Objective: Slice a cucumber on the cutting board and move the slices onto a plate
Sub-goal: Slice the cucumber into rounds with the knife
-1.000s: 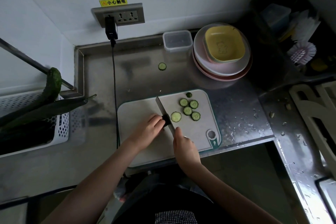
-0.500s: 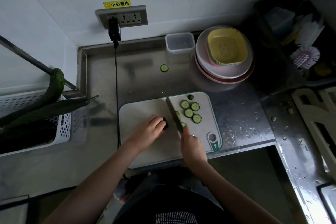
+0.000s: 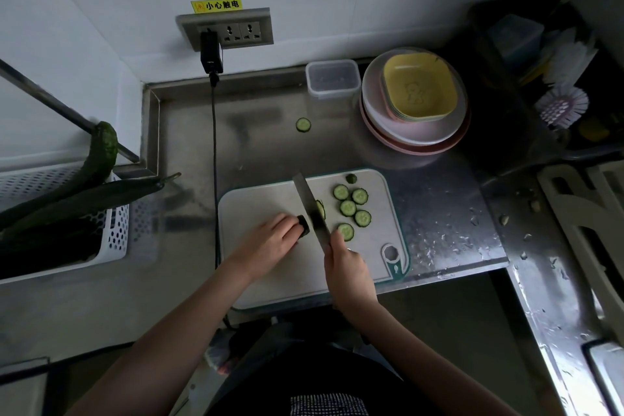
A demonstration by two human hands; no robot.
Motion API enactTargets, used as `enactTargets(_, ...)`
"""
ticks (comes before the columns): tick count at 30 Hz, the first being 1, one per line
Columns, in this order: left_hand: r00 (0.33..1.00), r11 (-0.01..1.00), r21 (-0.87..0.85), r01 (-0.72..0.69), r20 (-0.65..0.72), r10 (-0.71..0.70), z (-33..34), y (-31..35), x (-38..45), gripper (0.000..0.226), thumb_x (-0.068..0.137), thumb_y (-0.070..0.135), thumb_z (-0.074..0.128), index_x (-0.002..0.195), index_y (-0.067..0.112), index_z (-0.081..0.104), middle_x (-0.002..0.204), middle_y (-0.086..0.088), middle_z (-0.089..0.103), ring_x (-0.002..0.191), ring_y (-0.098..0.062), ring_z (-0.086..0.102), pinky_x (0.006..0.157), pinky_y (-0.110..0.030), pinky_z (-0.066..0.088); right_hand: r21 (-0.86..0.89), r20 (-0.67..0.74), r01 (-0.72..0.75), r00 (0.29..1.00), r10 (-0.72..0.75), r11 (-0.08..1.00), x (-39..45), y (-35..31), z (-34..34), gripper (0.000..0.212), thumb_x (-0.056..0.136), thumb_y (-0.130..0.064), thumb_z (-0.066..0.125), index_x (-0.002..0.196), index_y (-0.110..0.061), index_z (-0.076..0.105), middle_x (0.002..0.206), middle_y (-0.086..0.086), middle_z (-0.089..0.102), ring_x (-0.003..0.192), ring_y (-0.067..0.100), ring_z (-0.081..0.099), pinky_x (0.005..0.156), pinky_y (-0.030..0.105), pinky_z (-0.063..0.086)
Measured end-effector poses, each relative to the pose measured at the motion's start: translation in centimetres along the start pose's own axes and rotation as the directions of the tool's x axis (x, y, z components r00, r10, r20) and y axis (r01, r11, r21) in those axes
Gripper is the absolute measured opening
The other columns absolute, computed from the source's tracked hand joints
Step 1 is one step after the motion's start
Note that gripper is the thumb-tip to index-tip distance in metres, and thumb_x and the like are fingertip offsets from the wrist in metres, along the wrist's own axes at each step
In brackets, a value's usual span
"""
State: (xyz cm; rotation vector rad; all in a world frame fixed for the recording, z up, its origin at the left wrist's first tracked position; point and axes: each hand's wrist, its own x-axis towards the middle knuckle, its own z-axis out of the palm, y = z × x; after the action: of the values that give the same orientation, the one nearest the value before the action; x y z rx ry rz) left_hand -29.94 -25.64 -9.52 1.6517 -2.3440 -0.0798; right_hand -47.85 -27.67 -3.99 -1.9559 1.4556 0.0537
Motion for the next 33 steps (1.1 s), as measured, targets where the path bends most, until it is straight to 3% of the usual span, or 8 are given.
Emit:
enactTargets(6, 1.0, 1.0, -0.019, 0.0, 0.019, 0.0, -0.2, 0.0, 0.1, 0.027, 0.086, 0.018, 0.045, 0.1, 0.003, 0.063, 0.098, -0.011, 0.061, 0.096, -0.022, 0.049, 0.069, -0.035, 0.055, -0.024, 0.009, 0.027, 1.0, -0.027, 0.999, -0.1, 0.1, 0.3, 0.012, 0.101, -0.018, 0.032, 0.111, -0.011, 0.037, 0.069, 0.007, 0.052, 0.06, 0.025, 0.047, 0.053, 0.034, 0.037)
enactTargets(18, 1.0, 1.0, -0.023, 0.01, -0.006, -0.011, -0.4, 0.2, 0.1, 0.028, 0.086, 0.017, 0.045, 0.098, 0.002, 0.065, 0.097, -0.011, 0.062, 0.096, -0.022, 0.05, 0.069, -0.033, 0.054, -0.022, 0.016, 0.039, 0.999, -0.038, 0.999, -0.1, 0.0, 0.7, 0.009, 0.101, -0.018, 0.032, 0.106, -0.012, 0.036, 0.07, 0.009, 0.053, 0.061, 0.028, 0.051, 0.053, 0.037, 0.042)
enactTargets(23, 1.0, 0.999, -0.034, 0.013, -0.008, -0.013, -0.3, 0.2, 0.0, 0.023, 0.078, 0.011, 0.068, 0.099, 0.001, 0.066, 0.097, -0.012, 0.062, 0.096, -0.023, 0.052, 0.068, -0.035, 0.056, -0.045, 0.014, 0.044, 0.999, -0.043, 0.998, -0.2, -0.1, 1.1, 0.009, 0.101, -0.018, 0.031, 0.108, -0.013, 0.035, 0.078, 0.014, 0.061, 0.07, 0.034, 0.061, 0.054, 0.039, 0.043)
enactTargets(28, 1.0, 1.0, -0.011, 0.02, 0.0, -0.02, -0.6, 0.2, 0.2, 0.03, 0.087, 0.02, 0.044, 0.096, 0.001, 0.067, 0.094, -0.011, 0.063, 0.096, -0.021, 0.049, 0.061, -0.032, 0.055, -0.032, 0.01, 0.039, 0.999, -0.039, 0.999, -0.1, -0.3, 1.4, 0.011, 0.101, -0.018, 0.031, 0.109, -0.012, 0.035, 0.081, 0.016, 0.063, 0.073, 0.034, 0.062, 0.056, 0.039, 0.044)
enactTargets(33, 0.999, 1.0, -0.012, 0.02, -0.025, -0.021, -0.7, 0.2, 0.3, 0.026, 0.085, 0.017, 0.045, 0.093, 0.003, 0.066, 0.092, -0.009, 0.063, 0.096, -0.02, 0.049, 0.057, -0.031, 0.054, -0.02, 0.036, 0.015, 0.999, -0.014, 1.0, 0.4, -0.4, 1.7, 0.009, 0.1, -0.018, 0.031, 0.108, -0.013, 0.034, 0.084, 0.018, 0.064, 0.077, 0.038, 0.063, 0.061, 0.045, 0.051)
